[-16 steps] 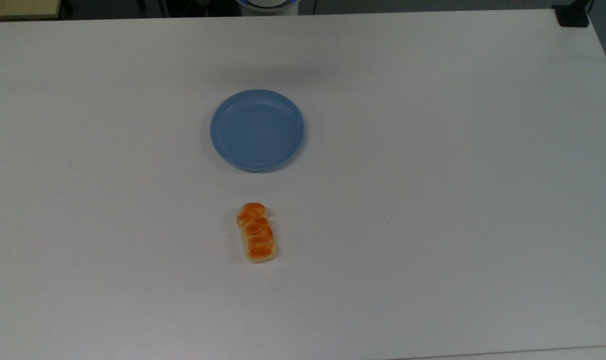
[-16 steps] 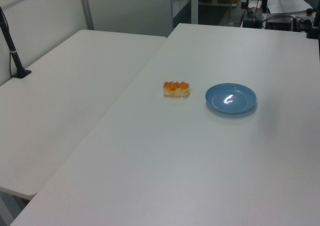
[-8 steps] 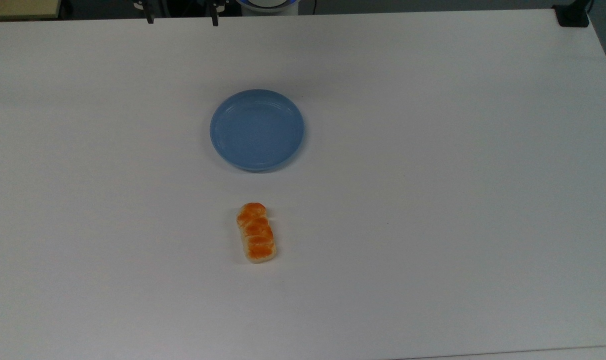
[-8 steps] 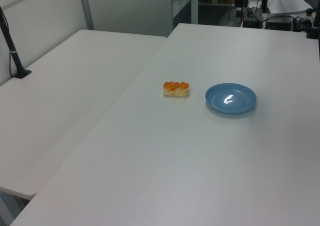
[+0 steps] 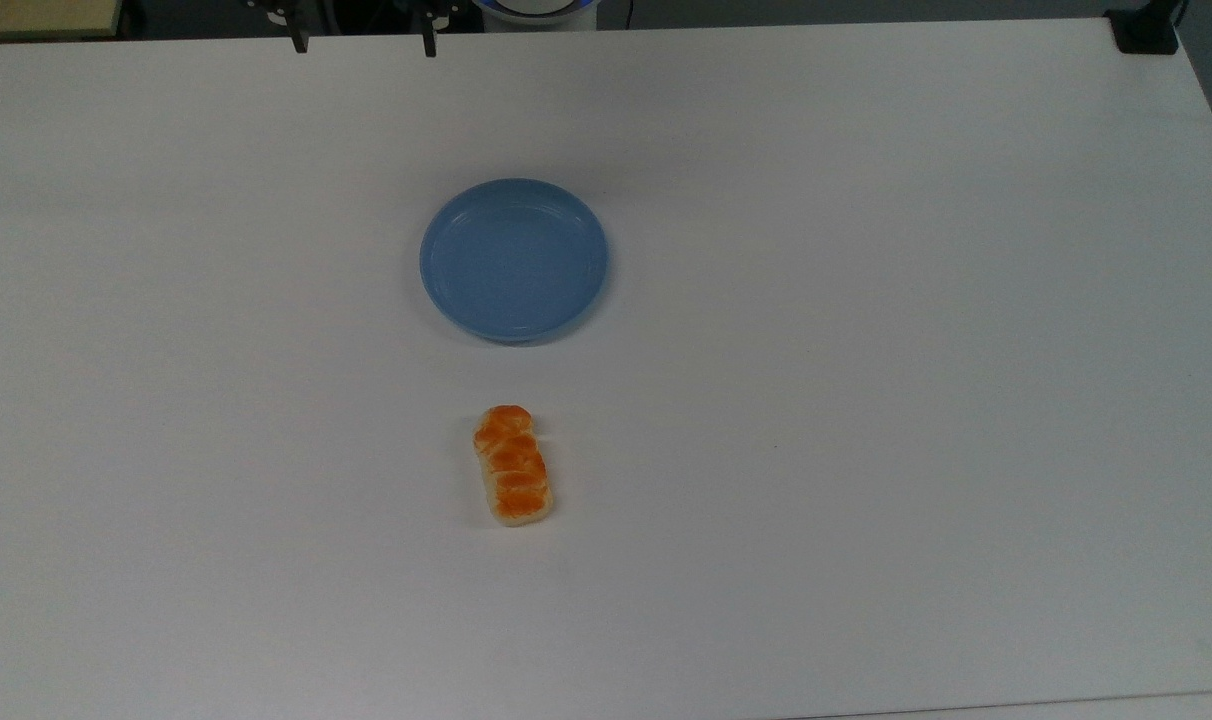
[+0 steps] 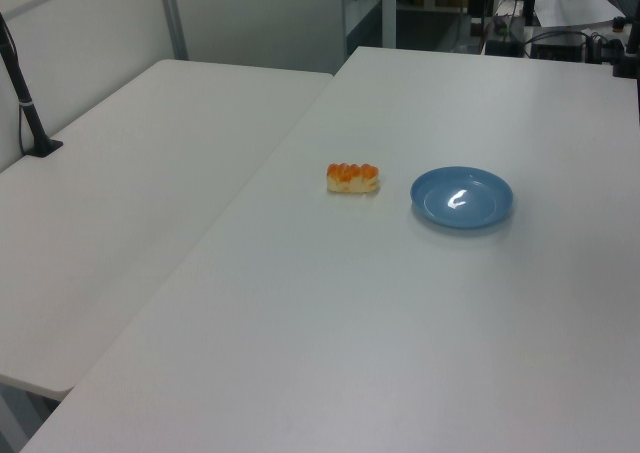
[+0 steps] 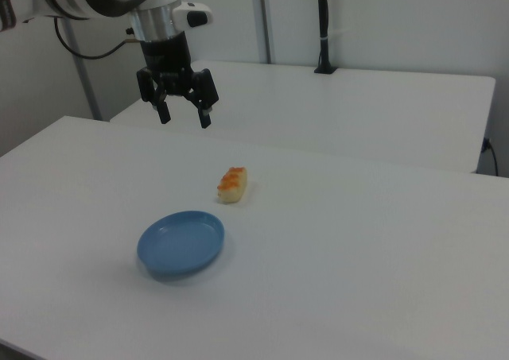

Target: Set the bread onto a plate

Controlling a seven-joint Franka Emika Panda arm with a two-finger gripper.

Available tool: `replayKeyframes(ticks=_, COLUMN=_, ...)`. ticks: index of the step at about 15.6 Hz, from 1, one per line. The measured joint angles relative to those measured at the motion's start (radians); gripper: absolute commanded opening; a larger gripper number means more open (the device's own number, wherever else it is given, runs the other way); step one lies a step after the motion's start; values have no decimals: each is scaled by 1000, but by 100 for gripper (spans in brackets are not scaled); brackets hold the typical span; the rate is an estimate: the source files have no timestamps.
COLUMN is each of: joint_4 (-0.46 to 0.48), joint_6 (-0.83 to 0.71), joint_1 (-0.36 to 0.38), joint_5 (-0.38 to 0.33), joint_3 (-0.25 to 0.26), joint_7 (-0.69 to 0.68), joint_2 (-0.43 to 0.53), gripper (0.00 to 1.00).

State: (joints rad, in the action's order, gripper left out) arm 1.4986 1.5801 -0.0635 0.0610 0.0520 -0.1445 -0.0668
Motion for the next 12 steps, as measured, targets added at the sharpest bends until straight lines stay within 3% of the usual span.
replayKeyframes(ticks=7, joint_4=3, joint_6=48, joint_1=0, joint_5=-2, joint_3=1, joint_7=78, joint_2=-7, gripper=100)
replayKeyframes(ticks=12, joint_4=14, joint_6=300, joint_1=31, joint_5=-9, joint_3=-9, joint_7=121, joint_2=-167, gripper=100)
